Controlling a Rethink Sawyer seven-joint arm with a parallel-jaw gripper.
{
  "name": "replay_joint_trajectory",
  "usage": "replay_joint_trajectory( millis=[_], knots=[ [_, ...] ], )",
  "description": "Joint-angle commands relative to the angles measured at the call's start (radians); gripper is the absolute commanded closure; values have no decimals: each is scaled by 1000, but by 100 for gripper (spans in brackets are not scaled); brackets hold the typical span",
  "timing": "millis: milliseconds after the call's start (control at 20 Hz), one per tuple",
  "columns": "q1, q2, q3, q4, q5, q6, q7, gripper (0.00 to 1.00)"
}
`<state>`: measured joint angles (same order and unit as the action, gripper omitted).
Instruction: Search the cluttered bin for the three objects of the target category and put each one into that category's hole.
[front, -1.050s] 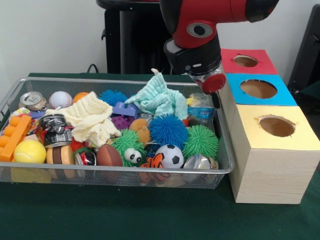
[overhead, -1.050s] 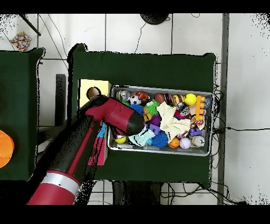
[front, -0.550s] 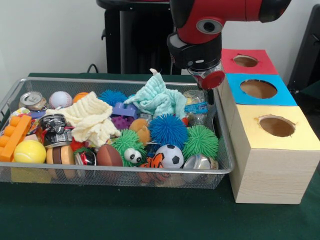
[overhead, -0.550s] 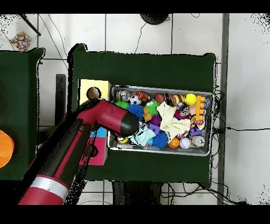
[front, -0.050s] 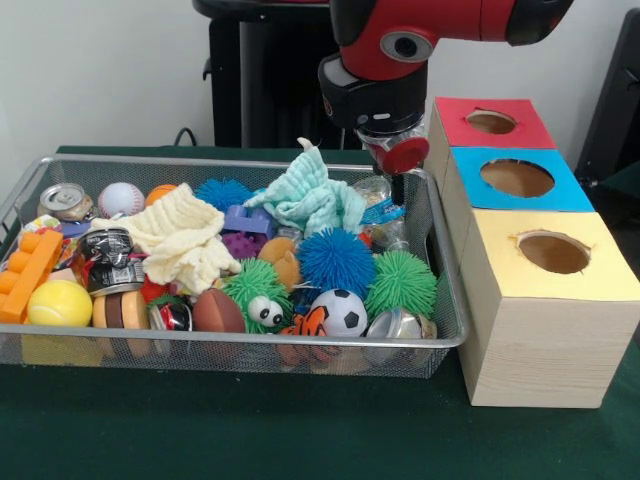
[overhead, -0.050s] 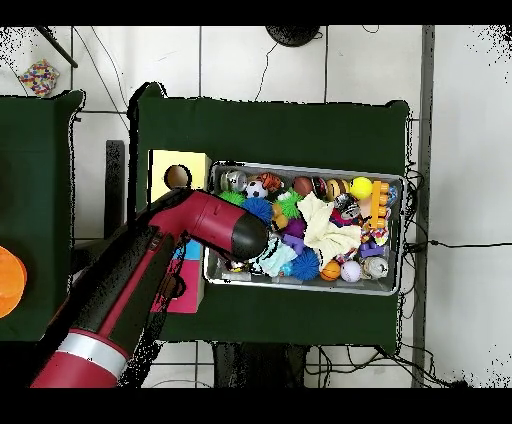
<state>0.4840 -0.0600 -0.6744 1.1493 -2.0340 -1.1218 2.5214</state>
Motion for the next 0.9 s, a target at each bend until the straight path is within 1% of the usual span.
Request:
replay_joint_trajectory(
  millis=[50, 400, 750, 900],
  knots=[
    [4, 116, 88, 33, -1, 46, 158, 0],
    [2, 115, 84, 25, 25, 40, 167, 0],
    [18, 120, 57, 13, 6, 2, 210, 0],
    [20, 123, 50, 11, 8, 0, 208, 0]
  ],
)
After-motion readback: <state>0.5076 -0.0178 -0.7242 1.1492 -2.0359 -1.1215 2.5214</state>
